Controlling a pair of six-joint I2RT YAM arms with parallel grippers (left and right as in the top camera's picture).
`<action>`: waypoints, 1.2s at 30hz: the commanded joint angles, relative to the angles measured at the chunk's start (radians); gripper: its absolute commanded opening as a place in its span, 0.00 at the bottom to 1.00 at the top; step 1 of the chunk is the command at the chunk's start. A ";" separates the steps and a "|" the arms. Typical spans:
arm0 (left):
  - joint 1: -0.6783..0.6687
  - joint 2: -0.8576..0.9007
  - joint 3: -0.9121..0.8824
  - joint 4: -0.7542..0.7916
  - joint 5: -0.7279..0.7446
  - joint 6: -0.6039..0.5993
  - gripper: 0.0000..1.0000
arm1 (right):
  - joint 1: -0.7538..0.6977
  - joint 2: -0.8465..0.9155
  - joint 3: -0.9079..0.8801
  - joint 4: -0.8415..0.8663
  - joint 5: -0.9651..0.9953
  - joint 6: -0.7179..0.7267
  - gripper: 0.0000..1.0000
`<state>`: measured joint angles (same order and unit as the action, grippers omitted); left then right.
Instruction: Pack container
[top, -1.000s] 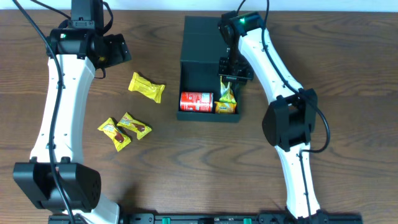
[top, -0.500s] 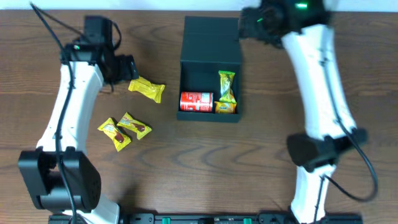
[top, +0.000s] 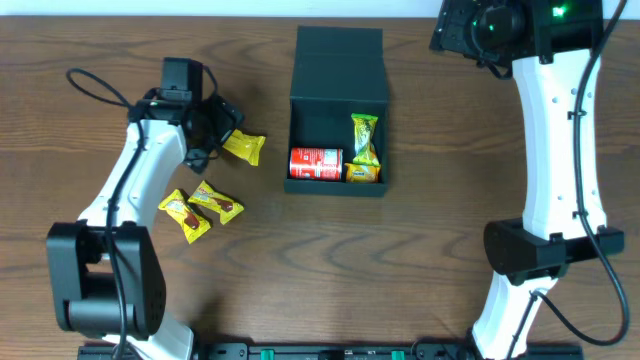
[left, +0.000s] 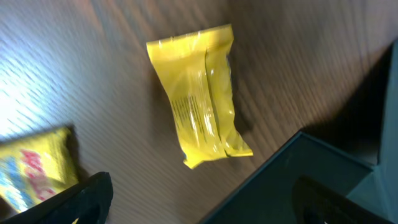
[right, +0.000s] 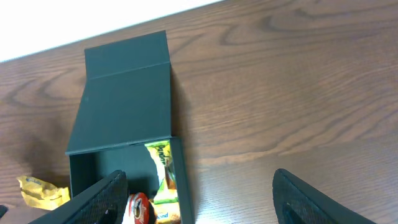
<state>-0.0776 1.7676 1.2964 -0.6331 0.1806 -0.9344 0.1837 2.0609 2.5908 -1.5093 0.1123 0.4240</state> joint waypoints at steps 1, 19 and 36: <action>-0.040 0.051 -0.005 0.011 -0.006 -0.207 0.93 | -0.003 0.002 0.003 -0.005 0.015 -0.014 0.75; -0.053 0.186 -0.005 0.125 -0.117 -0.370 0.78 | -0.004 0.002 0.003 -0.035 0.020 -0.040 0.78; -0.051 0.207 -0.005 0.192 -0.129 -0.299 0.77 | -0.004 0.002 0.003 -0.047 0.023 -0.066 0.83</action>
<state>-0.1345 1.9579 1.2953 -0.4408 0.0792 -1.2526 0.1833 2.0609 2.5908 -1.5517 0.1169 0.3775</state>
